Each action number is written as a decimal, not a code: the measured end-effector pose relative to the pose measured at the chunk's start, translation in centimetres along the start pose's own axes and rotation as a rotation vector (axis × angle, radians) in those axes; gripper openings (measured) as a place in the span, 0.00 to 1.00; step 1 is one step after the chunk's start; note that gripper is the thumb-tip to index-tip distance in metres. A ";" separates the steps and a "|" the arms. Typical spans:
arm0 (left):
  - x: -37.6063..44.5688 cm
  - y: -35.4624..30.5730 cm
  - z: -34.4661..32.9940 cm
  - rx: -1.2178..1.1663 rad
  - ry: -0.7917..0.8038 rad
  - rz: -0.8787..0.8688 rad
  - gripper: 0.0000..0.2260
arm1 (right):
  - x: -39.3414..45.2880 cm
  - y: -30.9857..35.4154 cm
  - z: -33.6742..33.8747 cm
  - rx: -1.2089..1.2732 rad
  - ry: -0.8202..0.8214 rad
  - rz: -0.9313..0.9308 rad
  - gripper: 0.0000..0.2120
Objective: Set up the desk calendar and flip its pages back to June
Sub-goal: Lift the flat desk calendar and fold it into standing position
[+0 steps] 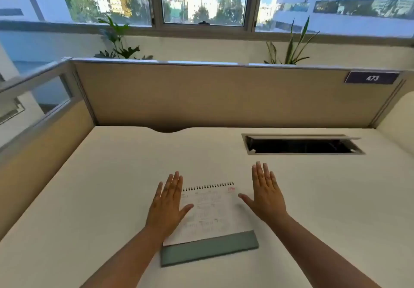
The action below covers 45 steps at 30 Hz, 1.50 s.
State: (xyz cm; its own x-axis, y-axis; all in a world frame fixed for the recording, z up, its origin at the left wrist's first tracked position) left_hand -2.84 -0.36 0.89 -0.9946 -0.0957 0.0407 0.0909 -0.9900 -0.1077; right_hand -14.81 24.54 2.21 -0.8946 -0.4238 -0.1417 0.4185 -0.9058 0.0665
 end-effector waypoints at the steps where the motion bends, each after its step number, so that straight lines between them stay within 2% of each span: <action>1: -0.6 -0.1 -0.7 -0.028 0.008 0.020 0.36 | -0.5 0.1 -0.8 0.003 0.032 -0.008 0.43; 3: -1.8 0.1 -2.7 -0.154 0.012 0.116 0.38 | -1.2 -0.1 -2.9 0.064 0.083 -0.035 0.43; 5: -2.9 0.7 -4.4 -0.346 0.071 0.320 0.41 | -2.0 -0.1 -5.1 0.204 0.103 -0.095 0.42; 8: -2.9 1.0 -4.3 -0.432 0.095 0.458 0.32 | -2.7 -0.3 -6.8 0.356 0.120 -0.159 0.37; 17: -3.2 0.8 -4.6 -0.364 0.095 0.437 0.25 | -3.1 -0.5 -7.4 0.441 0.015 -0.144 0.28; 23: -3.6 1.0 -4.6 -0.371 0.044 0.506 0.22 | -3.5 -0.3 -6.9 0.456 -0.001 -0.119 0.22; 34: -3.7 1.2 -4.5 -0.423 0.027 0.500 0.23 | -3.9 -0.2 -6.6 0.464 0.026 -0.076 0.18; 40: -3.7 1.1 -4.4 -0.454 0.005 0.505 0.21 | -4.0 -0.3 -6.2 0.557 0.000 -0.087 0.16; 45: -3.2 0.7 -3.8 -0.683 -0.037 0.589 0.20 | -4.6 1.6 -5.8 0.825 -0.127 -0.205 0.17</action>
State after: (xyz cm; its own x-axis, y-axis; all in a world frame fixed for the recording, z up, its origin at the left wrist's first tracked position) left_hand 0.18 -0.36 -3.09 -0.7931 -0.5828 -0.1771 0.5234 -0.5035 -0.6874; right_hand -9.07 25.03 -2.72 -0.9715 -0.2041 -0.1205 0.0435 -0.6534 0.7557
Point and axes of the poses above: each hand's wrist, its own x-axis towards the middle knuckle, its own z-axis out of the back of the hand, y = z × x, the point moved 3 cm from there along x, towards the middle knuckle, and after that the axes turned 15 degrees about y, right-handed, at the moved point
